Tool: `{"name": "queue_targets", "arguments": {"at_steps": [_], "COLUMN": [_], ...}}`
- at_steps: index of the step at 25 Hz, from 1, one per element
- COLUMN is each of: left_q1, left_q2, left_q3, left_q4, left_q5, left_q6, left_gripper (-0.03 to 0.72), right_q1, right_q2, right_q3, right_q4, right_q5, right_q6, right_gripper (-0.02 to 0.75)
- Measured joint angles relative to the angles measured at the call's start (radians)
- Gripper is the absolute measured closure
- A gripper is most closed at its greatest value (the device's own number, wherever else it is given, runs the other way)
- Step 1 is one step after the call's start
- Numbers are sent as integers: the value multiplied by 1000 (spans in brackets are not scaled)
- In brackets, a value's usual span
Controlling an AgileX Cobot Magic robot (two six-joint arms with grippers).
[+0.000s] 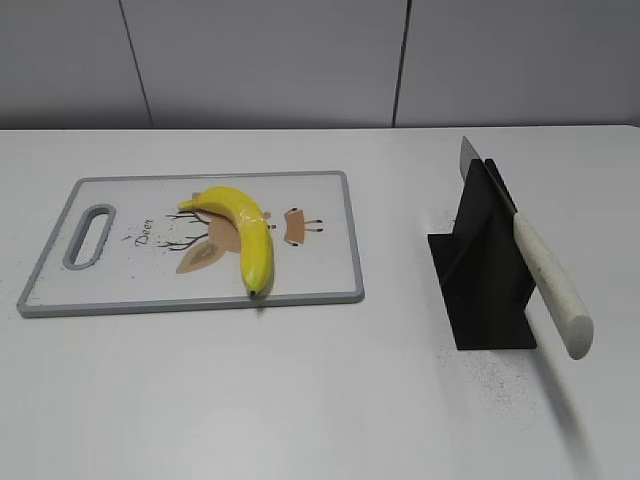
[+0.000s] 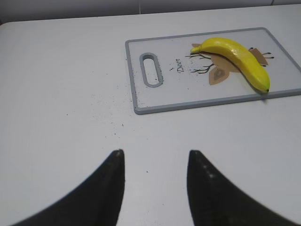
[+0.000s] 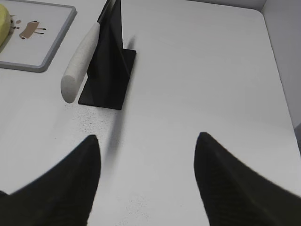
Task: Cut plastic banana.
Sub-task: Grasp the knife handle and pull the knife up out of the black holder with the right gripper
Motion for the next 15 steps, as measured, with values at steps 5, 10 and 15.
{"name": "queue_targets", "arguments": {"at_steps": [5, 10, 15], "left_q1": [0, 0, 0], "left_q2": [0, 0, 0], "left_q3": [0, 0, 0], "left_q4": [0, 0, 0], "left_q5": [0, 0, 0], "left_q6": [0, 0, 0], "left_gripper": [269, 271, 271], "right_q1": [0, 0, 0], "right_q2": [0, 0, 0], "right_q3": [0, 0, 0], "right_q4": [0, 0, 0], "right_q5": [0, -1, -1], "right_q6": [0, 0, 0], "right_gripper": [232, 232, 232]}}
